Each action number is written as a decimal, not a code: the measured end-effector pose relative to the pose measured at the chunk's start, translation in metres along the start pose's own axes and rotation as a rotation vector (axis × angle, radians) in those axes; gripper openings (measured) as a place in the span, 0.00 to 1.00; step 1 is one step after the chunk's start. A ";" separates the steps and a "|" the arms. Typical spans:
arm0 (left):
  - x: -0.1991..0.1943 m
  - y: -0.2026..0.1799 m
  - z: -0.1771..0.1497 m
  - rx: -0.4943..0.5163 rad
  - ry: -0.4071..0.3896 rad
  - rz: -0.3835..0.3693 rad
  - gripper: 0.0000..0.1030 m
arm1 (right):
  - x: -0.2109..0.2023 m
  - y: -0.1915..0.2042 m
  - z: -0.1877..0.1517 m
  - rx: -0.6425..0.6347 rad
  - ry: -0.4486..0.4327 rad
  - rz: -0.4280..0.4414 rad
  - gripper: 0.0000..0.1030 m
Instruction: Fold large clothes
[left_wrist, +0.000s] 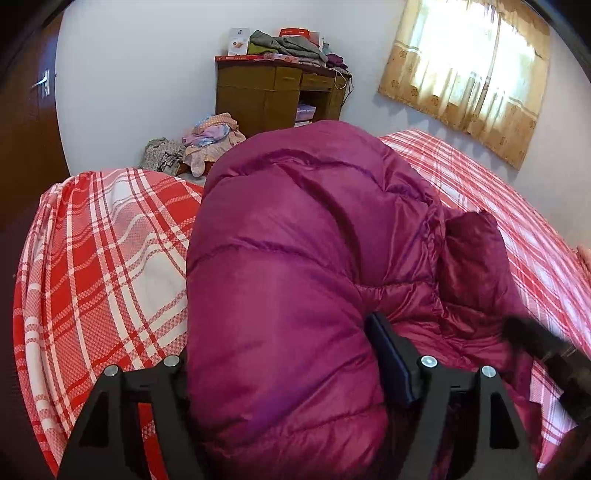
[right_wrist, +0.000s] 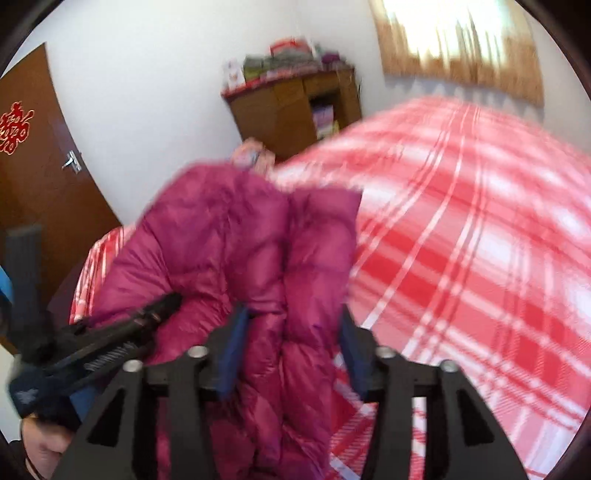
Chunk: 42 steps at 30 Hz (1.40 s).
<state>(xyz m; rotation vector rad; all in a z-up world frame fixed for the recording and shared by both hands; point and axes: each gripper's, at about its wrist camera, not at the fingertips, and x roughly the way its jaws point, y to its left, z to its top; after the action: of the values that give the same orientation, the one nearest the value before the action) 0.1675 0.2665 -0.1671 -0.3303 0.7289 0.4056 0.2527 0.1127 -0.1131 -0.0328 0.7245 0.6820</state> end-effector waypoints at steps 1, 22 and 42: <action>-0.001 -0.002 -0.001 0.008 -0.002 0.009 0.74 | -0.004 0.006 0.008 -0.010 -0.020 -0.026 0.29; 0.012 -0.014 0.004 0.071 0.031 0.076 0.85 | 0.075 -0.005 -0.014 0.035 0.076 -0.161 0.14; -0.088 -0.012 -0.031 0.182 -0.007 0.145 0.98 | -0.079 0.004 -0.071 0.065 -0.017 -0.161 0.66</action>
<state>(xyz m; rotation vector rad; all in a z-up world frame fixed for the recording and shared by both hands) 0.0960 0.2219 -0.1259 -0.1048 0.7796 0.4738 0.1650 0.0532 -0.1173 -0.0251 0.7194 0.5042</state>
